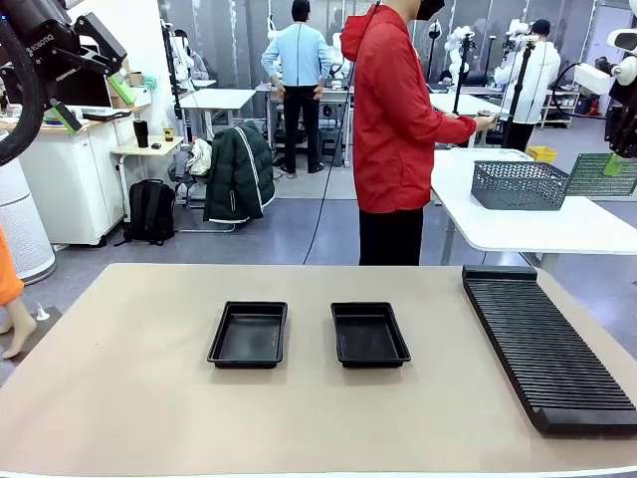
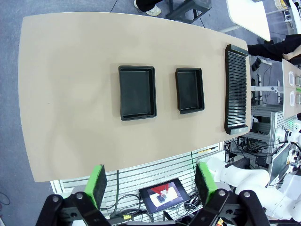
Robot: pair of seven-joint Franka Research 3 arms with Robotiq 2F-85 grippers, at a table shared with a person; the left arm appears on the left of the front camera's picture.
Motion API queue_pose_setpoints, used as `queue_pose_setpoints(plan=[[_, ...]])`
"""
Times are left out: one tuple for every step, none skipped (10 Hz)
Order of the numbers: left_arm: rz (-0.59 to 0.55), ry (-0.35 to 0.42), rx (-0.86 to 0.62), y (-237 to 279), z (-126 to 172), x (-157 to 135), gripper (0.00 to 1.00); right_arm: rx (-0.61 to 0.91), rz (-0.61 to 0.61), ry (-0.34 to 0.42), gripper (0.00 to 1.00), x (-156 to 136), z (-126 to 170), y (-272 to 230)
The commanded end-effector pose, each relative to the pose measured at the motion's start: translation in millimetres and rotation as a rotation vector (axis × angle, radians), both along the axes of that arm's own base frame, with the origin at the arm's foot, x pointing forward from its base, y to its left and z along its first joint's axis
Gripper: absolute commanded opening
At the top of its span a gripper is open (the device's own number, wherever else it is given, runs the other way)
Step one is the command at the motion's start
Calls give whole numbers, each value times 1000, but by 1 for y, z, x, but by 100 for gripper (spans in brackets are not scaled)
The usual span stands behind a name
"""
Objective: Inspect and transfer BCBs to ESD trays.
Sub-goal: Pick up the Blank PCB from the PCB Rack and place it in the left ESD tray.
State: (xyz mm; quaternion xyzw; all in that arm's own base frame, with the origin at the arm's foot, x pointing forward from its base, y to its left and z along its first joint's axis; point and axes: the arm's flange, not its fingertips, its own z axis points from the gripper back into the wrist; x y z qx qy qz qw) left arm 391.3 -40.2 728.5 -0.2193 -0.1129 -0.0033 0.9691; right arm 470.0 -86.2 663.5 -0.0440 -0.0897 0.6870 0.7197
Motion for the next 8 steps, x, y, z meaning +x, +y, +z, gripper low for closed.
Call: queue_pose_setpoints(plan=[[-4, -3, 3, 1, 0, 0, 100, 3, 2, -6, 0, -3, -3, 1], [-4, -3, 3, 1, 0, 0, 100, 3, 2, -6, 0, -3, -3, 1], [-4, -3, 3, 1, 0, 0, 100, 3, 2, -6, 0, -3, -3, 1], [-4, -3, 3, 1, 0, 0, 100, 3, 2, -6, 0, -3, -3, 1], [-4, -3, 3, 1, 0, 0, 100, 0, 0, 0, 3, 0, 0, 0], [-4, -3, 3, 1, 0, 0, 100, 26, -67, 9, 3, -1, 0, 5], [-4, -3, 3, 1, 0, 0, 100, 51, -146, 28, 3, -2, 0, 12], [-4, -3, 3, 1, 0, 0, 100, 90, -240, 57, 3, -4, 0, 22]])
